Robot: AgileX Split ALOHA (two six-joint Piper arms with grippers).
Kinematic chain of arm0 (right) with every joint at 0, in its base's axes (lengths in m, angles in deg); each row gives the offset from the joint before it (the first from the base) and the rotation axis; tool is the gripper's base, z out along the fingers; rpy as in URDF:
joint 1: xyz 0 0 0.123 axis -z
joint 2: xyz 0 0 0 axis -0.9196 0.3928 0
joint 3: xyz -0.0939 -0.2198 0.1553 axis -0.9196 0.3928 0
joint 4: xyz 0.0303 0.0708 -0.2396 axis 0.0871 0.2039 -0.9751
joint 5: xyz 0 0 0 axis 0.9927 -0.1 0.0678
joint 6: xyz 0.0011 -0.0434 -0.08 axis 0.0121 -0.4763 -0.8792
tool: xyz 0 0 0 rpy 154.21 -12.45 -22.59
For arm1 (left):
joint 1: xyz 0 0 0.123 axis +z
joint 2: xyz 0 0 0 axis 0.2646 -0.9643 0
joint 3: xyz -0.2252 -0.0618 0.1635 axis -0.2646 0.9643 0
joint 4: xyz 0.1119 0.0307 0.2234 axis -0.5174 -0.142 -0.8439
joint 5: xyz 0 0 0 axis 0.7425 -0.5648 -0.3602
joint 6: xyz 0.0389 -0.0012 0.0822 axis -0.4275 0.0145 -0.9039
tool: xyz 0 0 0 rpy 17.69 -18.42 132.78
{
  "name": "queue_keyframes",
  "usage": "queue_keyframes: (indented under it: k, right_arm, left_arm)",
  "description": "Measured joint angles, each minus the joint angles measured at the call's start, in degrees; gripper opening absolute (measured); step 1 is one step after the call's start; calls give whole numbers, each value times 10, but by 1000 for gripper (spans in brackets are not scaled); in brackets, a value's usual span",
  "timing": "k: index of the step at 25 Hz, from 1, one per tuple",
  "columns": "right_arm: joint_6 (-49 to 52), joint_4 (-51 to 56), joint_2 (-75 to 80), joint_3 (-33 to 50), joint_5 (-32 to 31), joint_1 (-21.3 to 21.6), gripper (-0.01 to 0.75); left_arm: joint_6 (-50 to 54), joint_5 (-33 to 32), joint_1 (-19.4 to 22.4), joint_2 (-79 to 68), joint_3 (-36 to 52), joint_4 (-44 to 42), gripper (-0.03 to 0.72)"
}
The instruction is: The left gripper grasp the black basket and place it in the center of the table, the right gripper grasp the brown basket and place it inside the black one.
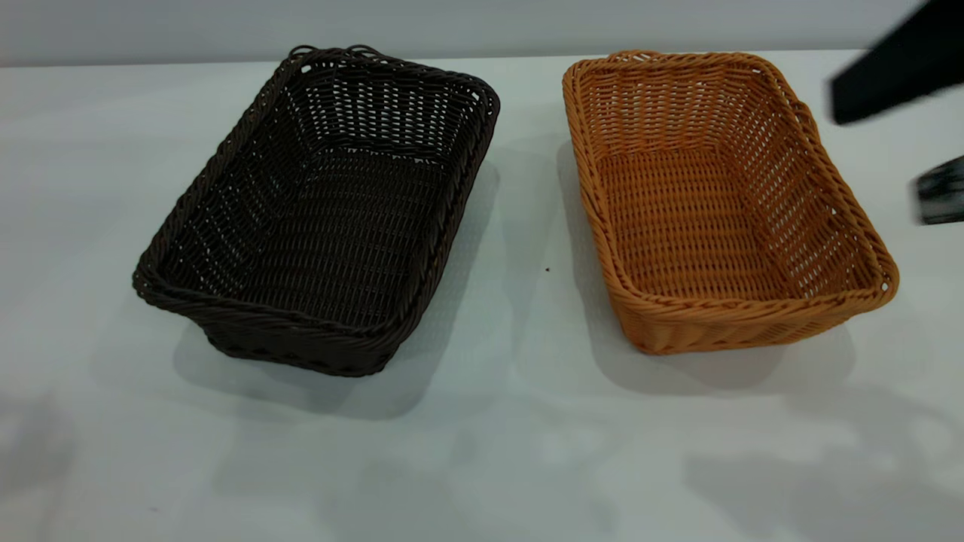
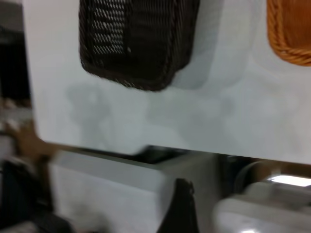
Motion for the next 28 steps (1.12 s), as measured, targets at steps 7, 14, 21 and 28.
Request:
queue_keyframes:
  k: [7, 14, 21, 28]
  right_arm:
    - [51, 238, 193, -5, -4, -16, 584]
    - [108, 356, 341, -29, 40, -112, 584]
    - [148, 363, 425, -96, 152, -144, 584]
    - [178, 367, 446, -114, 264, -144, 584]
  left_arm:
    - [-8, 37, 0, -102, -27, 45, 579]
    - [-16, 58, 0, -130, -29, 49, 579]
    - [-19, 65, 0, -131, -29, 49, 579]
    - [-19, 76, 0, -135, -29, 50, 579]
